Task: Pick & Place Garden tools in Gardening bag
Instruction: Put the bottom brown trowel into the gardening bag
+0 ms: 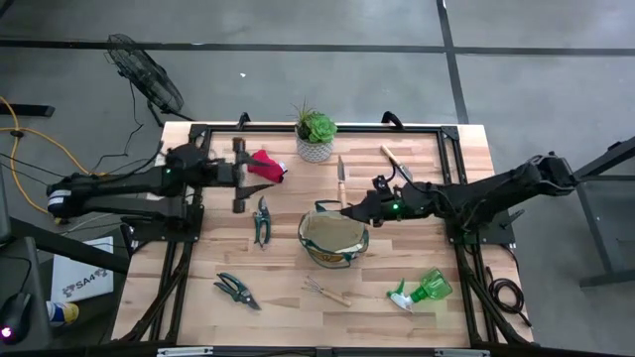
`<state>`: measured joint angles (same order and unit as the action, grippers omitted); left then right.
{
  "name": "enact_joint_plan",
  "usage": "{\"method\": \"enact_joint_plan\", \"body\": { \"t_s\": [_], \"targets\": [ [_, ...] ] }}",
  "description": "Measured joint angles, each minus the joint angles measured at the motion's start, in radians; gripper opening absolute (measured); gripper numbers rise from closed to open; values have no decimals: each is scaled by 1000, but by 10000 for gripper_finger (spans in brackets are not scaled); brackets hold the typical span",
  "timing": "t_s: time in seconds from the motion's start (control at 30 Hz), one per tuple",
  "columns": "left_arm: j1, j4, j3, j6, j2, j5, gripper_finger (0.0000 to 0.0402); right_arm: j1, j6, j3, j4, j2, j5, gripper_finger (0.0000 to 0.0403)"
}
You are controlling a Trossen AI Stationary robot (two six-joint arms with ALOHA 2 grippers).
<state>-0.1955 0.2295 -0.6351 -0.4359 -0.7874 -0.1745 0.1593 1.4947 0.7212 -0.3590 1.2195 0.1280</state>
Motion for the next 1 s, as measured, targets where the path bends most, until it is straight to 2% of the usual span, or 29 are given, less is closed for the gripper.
{"method": "enact_joint_plan", "body": {
  "t_s": [0.23, 0.47, 0.57, 0.73, 0.87, 1.0],
  "targets": [
    [2, -26, -175, -287, -222, 1, 214, -12, 8, 0, -120, 32, 4, 59],
    [64, -19, -266, -562, -358, 37, 214, -12, 27, 0, -198, 32, 29, 59],
    [107, 20, -276, -714, -410, 117, 214, -12, 51, 0, -199, 31, 30, 59],
    [165, 175, -276, -909, -512, 222, 214, -12, 73, 0, -199, 32, 22, 60],
    [193, 317, -277, -985, -591, 306, 214, -12, 71, 0, -199, 32, 16, 59],
    [198, 320, -309, -1031, -646, 348, 214, -12, 63, 0, -197, 32, 4, 59]
  ]
}}
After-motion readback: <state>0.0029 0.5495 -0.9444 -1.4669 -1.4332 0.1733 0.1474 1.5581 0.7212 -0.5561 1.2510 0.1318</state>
